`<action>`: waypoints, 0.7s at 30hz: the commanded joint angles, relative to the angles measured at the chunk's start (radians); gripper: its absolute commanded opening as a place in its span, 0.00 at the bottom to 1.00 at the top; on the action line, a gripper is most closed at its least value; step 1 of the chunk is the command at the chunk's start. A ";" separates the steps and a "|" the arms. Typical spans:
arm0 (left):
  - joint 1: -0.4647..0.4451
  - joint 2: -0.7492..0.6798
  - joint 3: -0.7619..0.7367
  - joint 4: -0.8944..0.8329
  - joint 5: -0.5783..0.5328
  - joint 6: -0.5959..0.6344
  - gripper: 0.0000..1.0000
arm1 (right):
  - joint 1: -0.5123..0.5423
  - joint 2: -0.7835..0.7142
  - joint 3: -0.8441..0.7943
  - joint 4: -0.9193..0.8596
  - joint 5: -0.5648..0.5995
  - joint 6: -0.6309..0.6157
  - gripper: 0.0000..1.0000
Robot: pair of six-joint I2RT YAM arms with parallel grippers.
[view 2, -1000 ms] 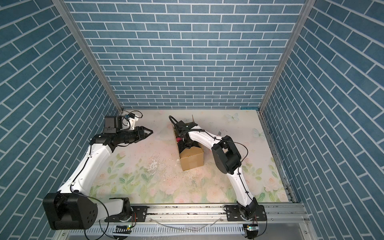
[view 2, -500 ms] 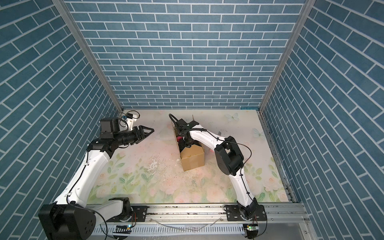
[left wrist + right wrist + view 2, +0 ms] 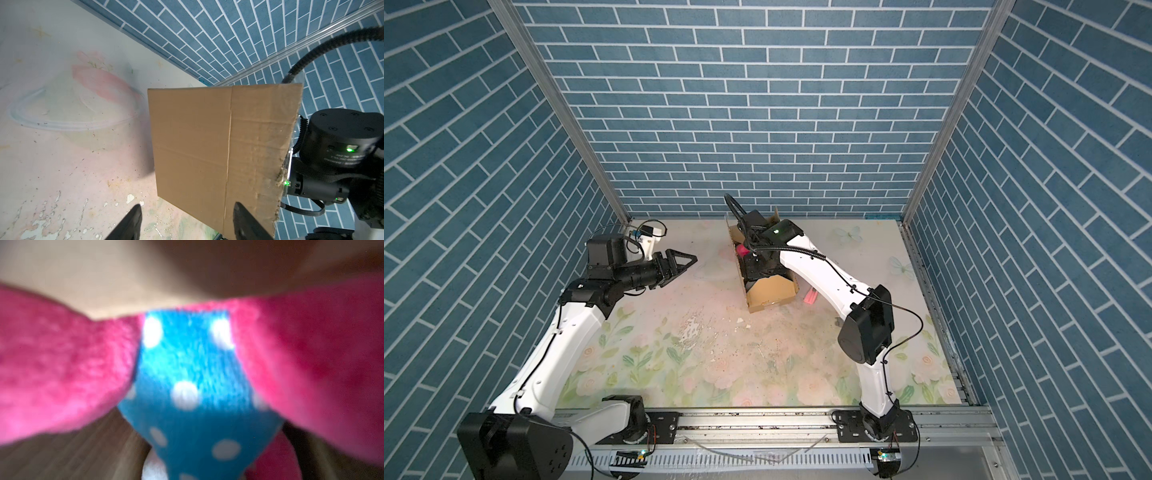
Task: Unpack the express box
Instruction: 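Grasp the pink-and-blue plush toy inside the box with the right gripper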
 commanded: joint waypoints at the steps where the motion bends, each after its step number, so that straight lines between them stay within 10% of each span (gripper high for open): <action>1: -0.037 0.017 0.036 0.039 -0.006 -0.014 0.76 | 0.007 -0.006 0.046 -0.054 -0.004 -0.023 0.00; 21: -0.293 0.059 0.036 0.187 -0.104 -0.066 0.84 | 0.017 0.086 0.073 -0.028 -0.032 -0.017 0.00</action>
